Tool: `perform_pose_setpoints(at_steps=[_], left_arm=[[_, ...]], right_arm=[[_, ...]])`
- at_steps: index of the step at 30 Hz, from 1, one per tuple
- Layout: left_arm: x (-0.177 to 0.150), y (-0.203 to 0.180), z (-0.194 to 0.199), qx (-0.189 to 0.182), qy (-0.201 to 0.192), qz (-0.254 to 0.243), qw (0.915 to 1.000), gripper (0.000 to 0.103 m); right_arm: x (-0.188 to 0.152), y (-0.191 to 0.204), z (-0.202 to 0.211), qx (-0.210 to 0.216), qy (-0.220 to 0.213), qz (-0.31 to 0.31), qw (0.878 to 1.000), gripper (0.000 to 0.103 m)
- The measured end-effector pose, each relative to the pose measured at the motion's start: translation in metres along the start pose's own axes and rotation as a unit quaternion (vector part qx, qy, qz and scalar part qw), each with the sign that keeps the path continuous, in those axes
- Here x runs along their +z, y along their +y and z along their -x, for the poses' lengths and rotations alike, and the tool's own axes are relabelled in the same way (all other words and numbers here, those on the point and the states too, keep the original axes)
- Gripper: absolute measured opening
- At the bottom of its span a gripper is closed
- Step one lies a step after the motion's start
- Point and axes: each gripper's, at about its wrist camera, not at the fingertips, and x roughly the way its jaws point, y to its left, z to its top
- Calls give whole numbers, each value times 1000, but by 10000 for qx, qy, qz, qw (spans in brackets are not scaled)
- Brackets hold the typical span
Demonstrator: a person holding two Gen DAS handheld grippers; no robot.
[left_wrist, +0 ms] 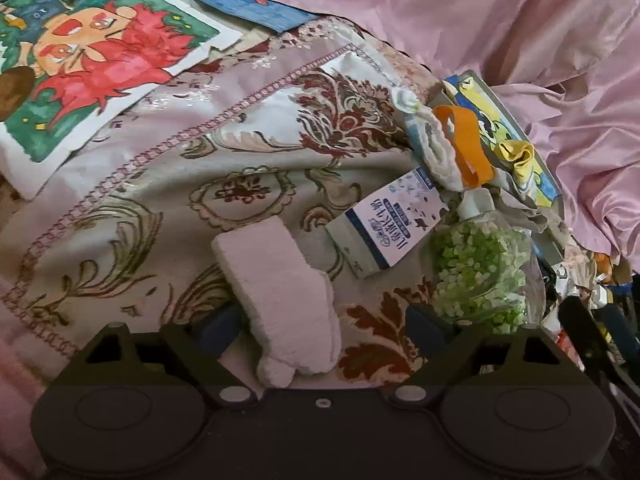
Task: Organize soft objects
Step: 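Lower the left tool onto the white fuzzy sock and close it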
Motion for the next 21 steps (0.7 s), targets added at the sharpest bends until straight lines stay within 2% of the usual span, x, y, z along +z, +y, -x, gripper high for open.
perform_pose_setpoints(at_steps=[4, 9, 14, 17, 19, 21], left_arm=[[1, 3, -15, -202, 268, 265, 9991, 78], [0, 8, -20, -209, 255, 482, 9983, 74], [-3, 6, -24, -123, 307, 278, 9991, 74], [0, 5, -27, -106, 248, 380, 9989, 72], [1, 2, -29, -60, 213, 309, 9993, 59], [1, -2, -32, -35, 186, 227, 9996, 58]], right_arm=[[-3, -1, -8, 30, 85, 0, 10000, 103], [-9, -5, -19, 23, 173, -62, 9998, 103], [-11, -4, -21, -2, 198, -77, 9998, 103], [-11, -5, -23, -26, 211, -79, 9997, 103], [-12, -6, -24, -52, 212, -80, 9997, 103], [-12, -7, -25, -89, 193, -86, 9997, 103]])
